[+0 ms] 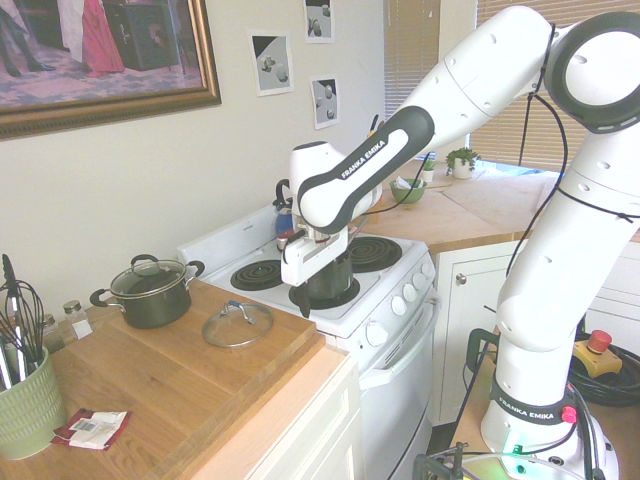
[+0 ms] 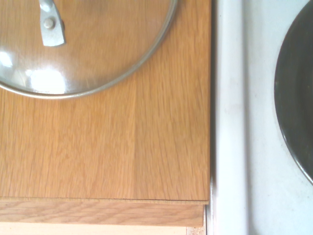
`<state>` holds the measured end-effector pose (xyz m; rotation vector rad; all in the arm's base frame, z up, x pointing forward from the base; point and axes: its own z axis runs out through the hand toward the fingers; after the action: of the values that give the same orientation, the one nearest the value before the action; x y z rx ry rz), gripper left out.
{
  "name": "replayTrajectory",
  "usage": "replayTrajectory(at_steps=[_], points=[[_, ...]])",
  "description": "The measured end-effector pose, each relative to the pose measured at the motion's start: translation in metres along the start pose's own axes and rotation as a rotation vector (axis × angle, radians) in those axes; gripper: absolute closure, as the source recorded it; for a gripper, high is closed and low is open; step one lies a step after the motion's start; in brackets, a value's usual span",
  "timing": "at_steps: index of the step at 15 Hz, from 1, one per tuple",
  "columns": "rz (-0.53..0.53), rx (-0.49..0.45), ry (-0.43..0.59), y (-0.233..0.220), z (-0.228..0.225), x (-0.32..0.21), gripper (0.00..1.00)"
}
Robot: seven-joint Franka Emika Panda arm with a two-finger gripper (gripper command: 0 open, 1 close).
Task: Cover the lid of the pot
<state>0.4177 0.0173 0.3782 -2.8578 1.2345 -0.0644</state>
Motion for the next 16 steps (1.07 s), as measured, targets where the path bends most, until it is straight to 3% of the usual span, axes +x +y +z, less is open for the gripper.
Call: replayTrajectory(at_steps=[4,9,16], points=[[0.027,0.015,0.020,-0.013,-0.010,0.003,0.00],[0.044,0.074,0.118,-0.073,-0.060,-0.002,0.00],[-0.009,0.012,0.070,-0.177,-0.024,0.023,0.00]])
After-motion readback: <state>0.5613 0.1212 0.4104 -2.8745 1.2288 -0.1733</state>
